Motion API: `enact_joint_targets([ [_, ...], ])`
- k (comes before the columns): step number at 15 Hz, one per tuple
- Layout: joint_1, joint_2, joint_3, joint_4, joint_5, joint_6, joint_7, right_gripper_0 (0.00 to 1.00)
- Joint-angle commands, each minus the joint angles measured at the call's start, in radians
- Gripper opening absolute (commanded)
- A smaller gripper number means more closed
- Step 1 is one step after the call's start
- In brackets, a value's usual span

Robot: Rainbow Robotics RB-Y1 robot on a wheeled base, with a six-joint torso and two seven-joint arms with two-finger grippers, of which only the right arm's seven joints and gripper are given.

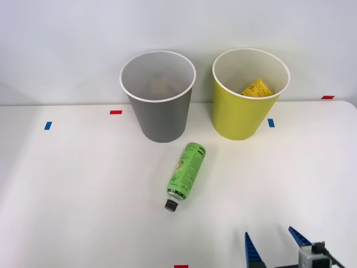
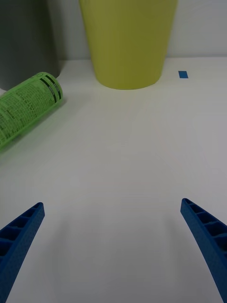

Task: Put cans in the gray bin, plastic bottles in the light green bin

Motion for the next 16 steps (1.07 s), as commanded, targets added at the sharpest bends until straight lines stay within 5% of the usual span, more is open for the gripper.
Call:
enact_joint_targets([
  [1, -0.117, -0.050, -0.068, -0.127, -0.207, 0.263, -0.123, 1.00],
  [4, -0.266, -0.084, -0.116, -0.142, -0.390, 0.427, -0.221, 1.00],
  [12, -0.703, -0.067, -0.159, -0.142, -0.353, 1.091, -0.580, 1.00],
  [16, -0.892, -0.045, -0.051, -0.142, -0.287, 1.280, -0.981, 1.00],
])
